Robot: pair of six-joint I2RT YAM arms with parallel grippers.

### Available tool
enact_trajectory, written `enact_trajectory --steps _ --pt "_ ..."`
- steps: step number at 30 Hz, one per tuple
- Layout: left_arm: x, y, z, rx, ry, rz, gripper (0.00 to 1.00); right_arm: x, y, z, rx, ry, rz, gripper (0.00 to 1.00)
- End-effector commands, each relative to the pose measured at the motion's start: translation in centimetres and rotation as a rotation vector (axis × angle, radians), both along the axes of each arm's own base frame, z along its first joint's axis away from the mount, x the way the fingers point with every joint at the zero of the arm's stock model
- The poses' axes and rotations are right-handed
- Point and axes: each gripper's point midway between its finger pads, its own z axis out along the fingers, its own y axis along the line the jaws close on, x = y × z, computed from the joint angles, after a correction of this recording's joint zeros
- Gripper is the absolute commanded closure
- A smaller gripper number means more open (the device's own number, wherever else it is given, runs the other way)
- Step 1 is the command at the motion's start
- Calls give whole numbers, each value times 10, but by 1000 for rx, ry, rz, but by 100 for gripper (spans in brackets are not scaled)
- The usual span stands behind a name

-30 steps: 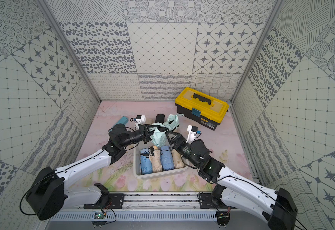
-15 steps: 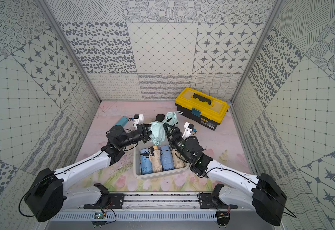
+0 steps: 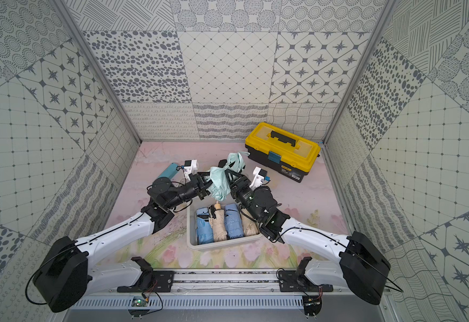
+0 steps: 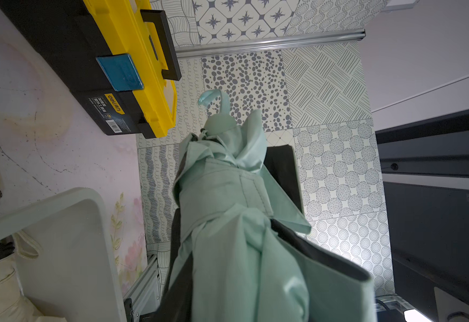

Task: Put the umbrella into the storage box
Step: Adjust the storage box at the center of the board.

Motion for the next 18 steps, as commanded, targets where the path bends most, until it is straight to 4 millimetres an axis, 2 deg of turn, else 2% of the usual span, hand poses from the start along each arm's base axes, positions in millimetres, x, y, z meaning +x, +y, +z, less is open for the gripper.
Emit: enact_trajectory --steps 1,4,7,11,13,18 --pt "-42 -4 32 -49 -177 -153 42 8 -5 10 17 -28 -39 57" --pt "-48 0 22 -19 -153 -151 26 5 -8 8 -19 -32 -41 62" --pt "-54 8 11 25 -130 -123 19 -2 -16 1 -79 -26 -43 64" --pt "-61 27 -8 134 -78 -35 17 -17 -29 -11 -226 -8 -25 67" --pt "-64 44 -22 225 -27 45 17 -27 -31 -16 -346 -5 19 69" --pt "-81 93 -47 477 103 204 18 -59 -19 -37 -650 13 195 73"
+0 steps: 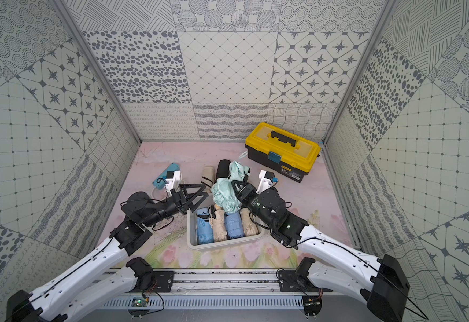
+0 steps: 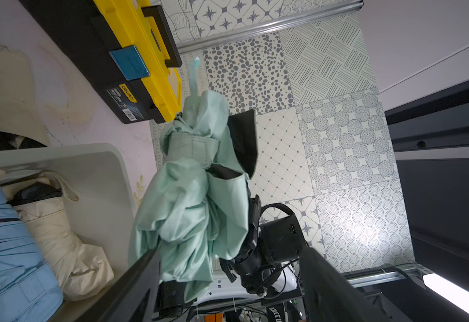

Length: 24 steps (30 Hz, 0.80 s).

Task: Put the umbrella into the storage box
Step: Adjust the storage box at the center of the board, then place the umbrella in the storage box.

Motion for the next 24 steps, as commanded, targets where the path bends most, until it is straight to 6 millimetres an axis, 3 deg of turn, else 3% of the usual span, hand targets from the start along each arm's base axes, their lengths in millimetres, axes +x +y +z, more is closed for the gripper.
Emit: enact_trajectory --steps 1,4,8,16,24 --pt "-17 51 -73 387 209 181 18 -26 11 -16 -238 5 152 74" --pt "-35 73 -95 530 345 213 20 -37 32 -25 -310 13 233 74" --pt "-55 89 -120 655 479 202 20 -43 59 -31 -353 4 272 74" --pt "-71 77 -151 635 589 99 22 -50 102 -56 -390 11 306 74" --pt "-81 75 -172 653 645 56 31 -56 127 -87 -447 44 353 74"
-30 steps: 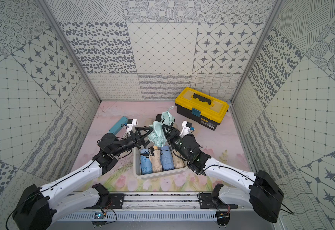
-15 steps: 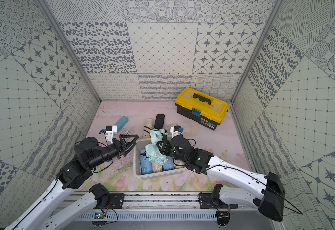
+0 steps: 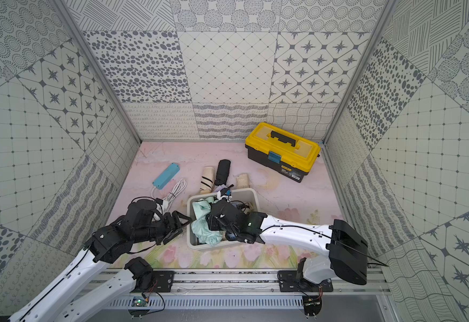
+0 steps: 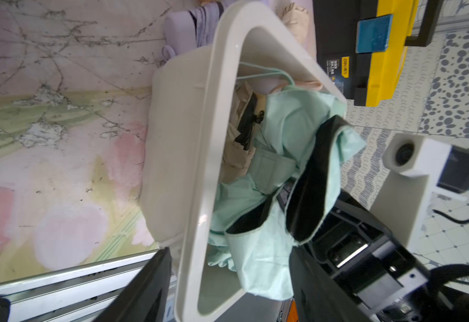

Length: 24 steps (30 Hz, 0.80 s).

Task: Put the umbrella into the storage box
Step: Place the umbrella in the storage box.

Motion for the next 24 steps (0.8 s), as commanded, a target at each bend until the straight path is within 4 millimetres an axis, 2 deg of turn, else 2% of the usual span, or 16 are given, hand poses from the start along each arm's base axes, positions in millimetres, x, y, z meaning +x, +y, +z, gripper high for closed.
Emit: enact_trajectory --steps 1,6,11,13,15,19,21,24 --pt "-20 5 -21 43 89 -47 32 4 27 29 103 -53 22 74" --pt "-15 -4 -30 18 93 -68 40 3 35 11 55 -15 43 73" --pt "-9 -11 -32 10 89 -91 48 4 42 -8 -7 44 63 68" --pt "-8 -14 -32 10 88 -98 51 3 42 -13 -32 62 71 63" --pt "-6 -15 -34 9 89 -102 54 4 39 -16 -48 72 67 50" --pt "-5 -17 -37 14 97 -106 58 10 21 -5 -72 23 39 31" --pt "-3 -17 -39 19 100 -108 59 16 5 9 -77 -15 19 26" --pt "-2 -18 -40 25 100 -111 60 19 -17 27 -103 -52 24 26"
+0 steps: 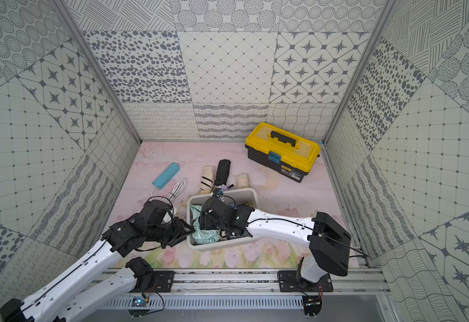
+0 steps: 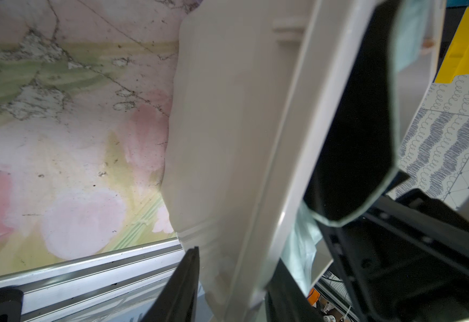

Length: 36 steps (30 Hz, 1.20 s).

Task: Put the umbrella into the storage box
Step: Place the umbrella in the storage box.

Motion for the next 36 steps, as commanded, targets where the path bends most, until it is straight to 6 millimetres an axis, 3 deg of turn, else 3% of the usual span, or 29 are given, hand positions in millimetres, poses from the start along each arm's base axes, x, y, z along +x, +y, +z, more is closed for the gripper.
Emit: enact_trajectory --steps 1,4,9,15,20,23,27,30,33,36 --pt "4 -5 0 -1 -24 -38 60 8 -23 36 0 -87 5 27" --pt "5 -7 0 2 -23 -45 63 -6 -24 34 -24 -53 84 35" --pt "7 -7 0 5 -23 -43 66 -32 -5 11 -49 24 206 48" --pt "8 -7 -4 16 -15 -40 71 -39 9 -16 -105 67 278 58" --pt "10 -9 -9 24 5 -45 72 -35 8 -22 -130 52 292 57" --pt "11 -9 -10 35 5 -58 77 -30 2 -8 -101 33 282 46" --pt "11 -7 -9 72 -12 -93 84 -4 -21 31 -19 -28 209 36" --pt "11 -10 -5 89 -36 -143 88 19 -55 60 52 -63 120 35" --pt "9 -12 -2 121 -66 -209 91 39 -95 76 81 -96 28 33" --pt "2 -13 -1 159 -78 -279 92 58 -131 77 76 -107 -56 32"
